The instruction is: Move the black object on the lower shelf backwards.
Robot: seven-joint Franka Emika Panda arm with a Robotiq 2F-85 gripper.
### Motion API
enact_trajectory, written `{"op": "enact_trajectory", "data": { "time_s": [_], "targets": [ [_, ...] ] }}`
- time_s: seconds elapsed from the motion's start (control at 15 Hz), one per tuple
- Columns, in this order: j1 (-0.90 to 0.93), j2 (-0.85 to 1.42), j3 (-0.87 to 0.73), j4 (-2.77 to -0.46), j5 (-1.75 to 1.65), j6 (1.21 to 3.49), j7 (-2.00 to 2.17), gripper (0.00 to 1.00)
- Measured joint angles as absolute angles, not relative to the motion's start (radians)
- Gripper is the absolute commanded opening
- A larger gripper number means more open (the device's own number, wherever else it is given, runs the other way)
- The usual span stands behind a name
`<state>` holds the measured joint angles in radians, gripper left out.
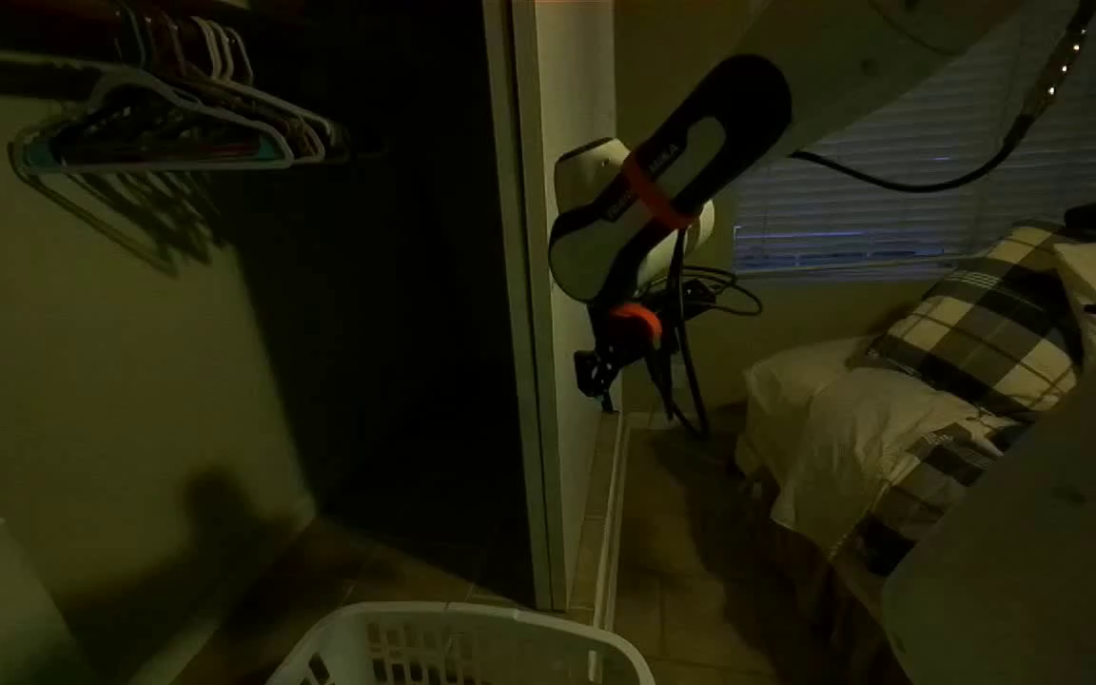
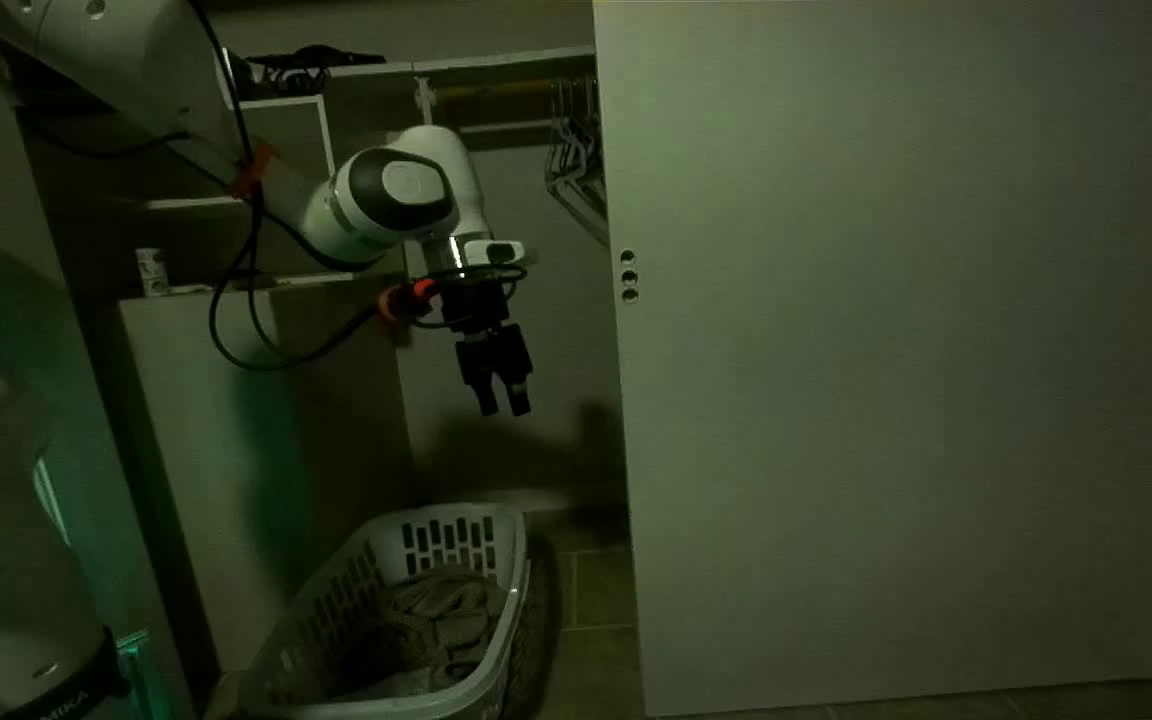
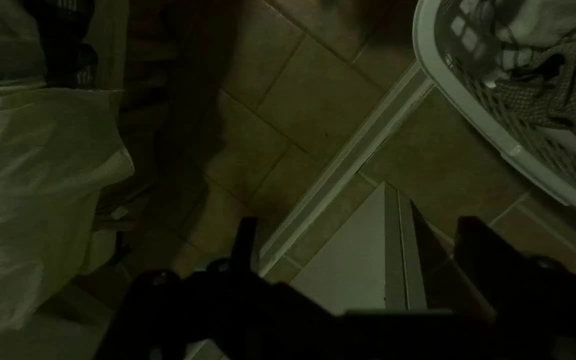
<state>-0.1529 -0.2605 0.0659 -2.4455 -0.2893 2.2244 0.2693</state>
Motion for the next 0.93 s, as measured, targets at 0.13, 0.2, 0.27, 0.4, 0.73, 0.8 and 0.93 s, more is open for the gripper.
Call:
{"op": "enact_trajectory", "data": {
  "time_s": [0.13,0.2,0.27,0.4,0.73,0.8,0.93],
  "targets": [
    [-0.153,-0.260,0.066,-2.445,-0.289,2.224,0.269,1.00],
    [-0.150,-0.260,0.063,-2.445,-0.289,2.224,0.269,1.00],
    [-0.147,-0.260,0.061,-2.445,-0.289,2.224,0.269,1.00],
    [-0.126,-0.266,0.065,-2.442,-0.294,2.226,0.254,1.00],
    [-0.003,-0.355,0.140,-2.413,-0.300,2.220,0.204,1.00],
    [0.028,-0.382,0.159,-2.406,-0.299,2.215,0.194,1.00],
    [0.093,-0.432,0.193,-2.390,-0.290,2.209,0.166,1.00]
  ]
}}
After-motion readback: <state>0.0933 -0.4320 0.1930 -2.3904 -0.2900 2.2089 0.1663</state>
